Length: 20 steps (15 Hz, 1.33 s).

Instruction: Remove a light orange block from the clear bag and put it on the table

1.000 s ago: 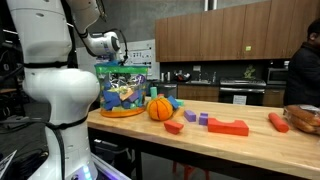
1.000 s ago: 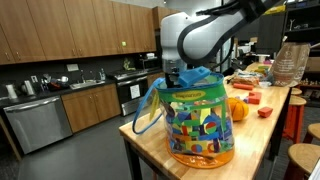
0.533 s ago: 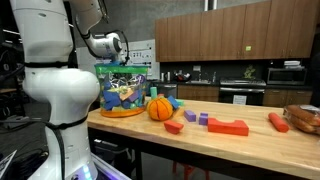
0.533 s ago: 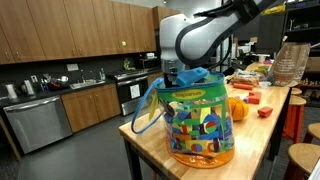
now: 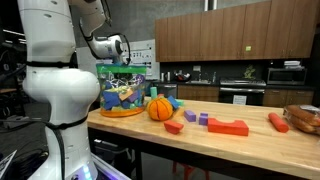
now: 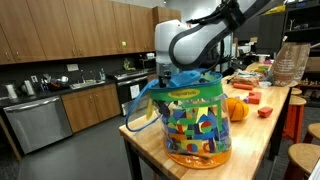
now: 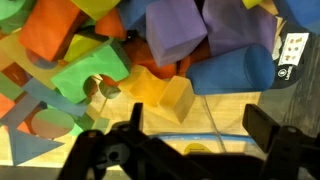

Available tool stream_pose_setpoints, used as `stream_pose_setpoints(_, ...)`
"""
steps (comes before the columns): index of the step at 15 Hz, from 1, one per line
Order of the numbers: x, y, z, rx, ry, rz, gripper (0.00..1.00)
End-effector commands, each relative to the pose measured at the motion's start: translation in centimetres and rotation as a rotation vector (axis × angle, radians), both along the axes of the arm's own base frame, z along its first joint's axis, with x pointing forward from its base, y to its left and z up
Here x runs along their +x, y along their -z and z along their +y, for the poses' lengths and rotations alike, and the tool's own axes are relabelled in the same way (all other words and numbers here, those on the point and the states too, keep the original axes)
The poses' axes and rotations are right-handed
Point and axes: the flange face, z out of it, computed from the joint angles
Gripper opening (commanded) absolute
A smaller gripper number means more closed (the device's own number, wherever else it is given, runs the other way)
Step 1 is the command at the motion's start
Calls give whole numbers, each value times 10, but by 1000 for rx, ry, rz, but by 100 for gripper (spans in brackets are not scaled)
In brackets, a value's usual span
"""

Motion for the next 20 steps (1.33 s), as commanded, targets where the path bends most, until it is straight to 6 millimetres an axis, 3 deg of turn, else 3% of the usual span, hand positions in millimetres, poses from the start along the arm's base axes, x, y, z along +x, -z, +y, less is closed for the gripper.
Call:
stream_pose_setpoints(1,16,1,7,-35,22,15,100)
stream_pose_setpoints(6,14,3,14,-51,-9,104,100)
stream_pose_setpoints(9,10,-5,18,-72,5,51,100)
stream_pose_setpoints(10,10,3,14,-60,-4,76,100)
stream_pose_setpoints(15,11,1,17,-58,-9,64,100)
stream_pose_setpoints(17,19,10,17,-51,-23,97,100)
stream_pose_setpoints(20,37,41,16,-37,-33,193,100)
